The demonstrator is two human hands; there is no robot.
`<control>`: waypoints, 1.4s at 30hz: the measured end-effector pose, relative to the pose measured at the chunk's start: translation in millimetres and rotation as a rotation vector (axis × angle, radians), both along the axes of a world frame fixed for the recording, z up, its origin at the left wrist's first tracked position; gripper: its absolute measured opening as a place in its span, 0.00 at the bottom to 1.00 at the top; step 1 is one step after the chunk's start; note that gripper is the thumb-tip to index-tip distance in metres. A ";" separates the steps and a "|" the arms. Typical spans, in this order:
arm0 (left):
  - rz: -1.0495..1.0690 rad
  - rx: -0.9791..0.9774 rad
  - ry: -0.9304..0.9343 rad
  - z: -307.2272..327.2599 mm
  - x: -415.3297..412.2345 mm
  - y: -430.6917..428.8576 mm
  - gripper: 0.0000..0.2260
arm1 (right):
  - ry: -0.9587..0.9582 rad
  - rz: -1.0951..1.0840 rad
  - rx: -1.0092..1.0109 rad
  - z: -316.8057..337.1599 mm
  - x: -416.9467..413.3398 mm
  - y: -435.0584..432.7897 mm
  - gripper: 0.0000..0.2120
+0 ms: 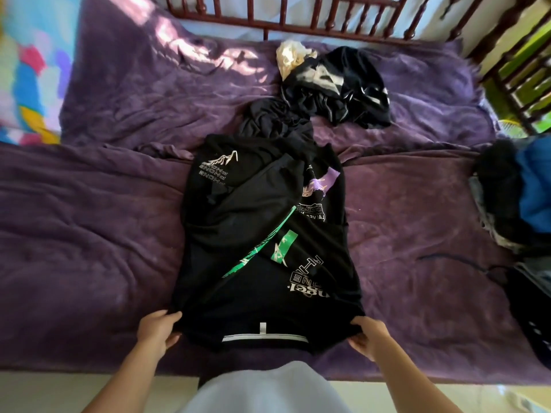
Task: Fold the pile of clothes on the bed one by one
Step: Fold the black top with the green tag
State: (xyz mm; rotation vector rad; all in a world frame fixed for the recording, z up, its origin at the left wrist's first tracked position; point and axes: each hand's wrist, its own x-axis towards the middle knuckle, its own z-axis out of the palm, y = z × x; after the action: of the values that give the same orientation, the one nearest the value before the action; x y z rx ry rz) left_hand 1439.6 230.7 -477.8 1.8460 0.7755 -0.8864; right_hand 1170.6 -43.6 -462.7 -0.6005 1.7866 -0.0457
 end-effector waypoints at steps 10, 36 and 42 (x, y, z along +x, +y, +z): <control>0.282 -0.680 -0.229 97.2 90.8 -95.8 0.10 | -0.518 -0.281 -0.182 66.5 88.3 -103.6 0.10; -0.299 0.086 -0.167 -32.0 130.3 -137.8 0.16 | -0.143 -0.346 0.078 -47.6 122.3 -110.2 0.16; 0.002 -0.100 -0.066 -26.2 118.4 -118.5 0.06 | -0.156 -0.340 0.053 -33.6 113.8 -108.2 0.04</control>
State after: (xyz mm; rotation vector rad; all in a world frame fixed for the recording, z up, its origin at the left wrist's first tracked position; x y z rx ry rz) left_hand 1558.0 112.2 -504.0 1.7772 0.6809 -0.8440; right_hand 1284.4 -151.8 -496.3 -0.2431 1.7144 -0.2704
